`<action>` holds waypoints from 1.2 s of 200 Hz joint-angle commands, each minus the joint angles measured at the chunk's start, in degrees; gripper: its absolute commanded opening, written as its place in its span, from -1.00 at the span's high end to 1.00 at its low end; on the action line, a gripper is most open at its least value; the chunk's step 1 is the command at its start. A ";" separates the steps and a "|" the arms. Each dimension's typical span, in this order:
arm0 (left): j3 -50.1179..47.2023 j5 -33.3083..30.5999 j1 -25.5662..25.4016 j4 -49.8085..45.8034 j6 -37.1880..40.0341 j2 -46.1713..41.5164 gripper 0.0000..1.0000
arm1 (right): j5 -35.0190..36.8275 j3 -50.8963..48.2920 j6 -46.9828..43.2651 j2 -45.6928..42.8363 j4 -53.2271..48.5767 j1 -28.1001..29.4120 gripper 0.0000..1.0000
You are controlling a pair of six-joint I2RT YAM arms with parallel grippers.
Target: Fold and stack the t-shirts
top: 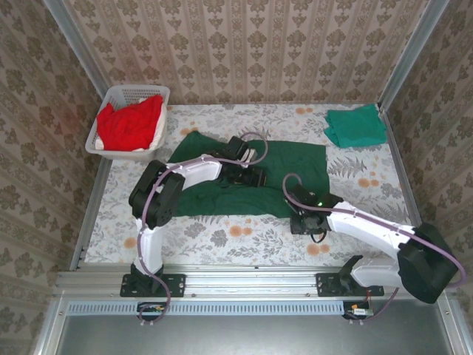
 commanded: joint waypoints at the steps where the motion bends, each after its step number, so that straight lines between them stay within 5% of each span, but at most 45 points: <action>1: -0.49 -4.98 1.96 -7.71 1.88 -4.30 -0.65 | 1.51 2.27 -0.45 -0.52 -0.75 -4.28 0.03; 35: -2.93 -7.19 4.10 -9.61 2.49 -11.46 -0.76 | -2.81 0.74 -0.46 6.88 5.51 -8.61 0.02; 74: -12.78 -9.35 8.18 -9.48 2.22 -21.58 -0.84 | 1.84 3.29 1.72 16.35 1.73 -12.29 0.03; 152: -39.60 -11.18 20.68 -5.75 -0.26 -35.52 -0.86 | 0.41 3.43 -2.11 14.66 0.35 -25.49 -0.16; 205: -38.79 -11.72 21.56 -9.60 -1.75 -35.81 -0.86 | -1.47 6.33 -0.53 4.02 2.66 -20.14 -0.19; 240: -39.80 -11.67 22.48 -10.01 -2.71 -36.07 -0.86 | -2.38 9.03 -1.17 14.76 6.21 -20.51 -0.09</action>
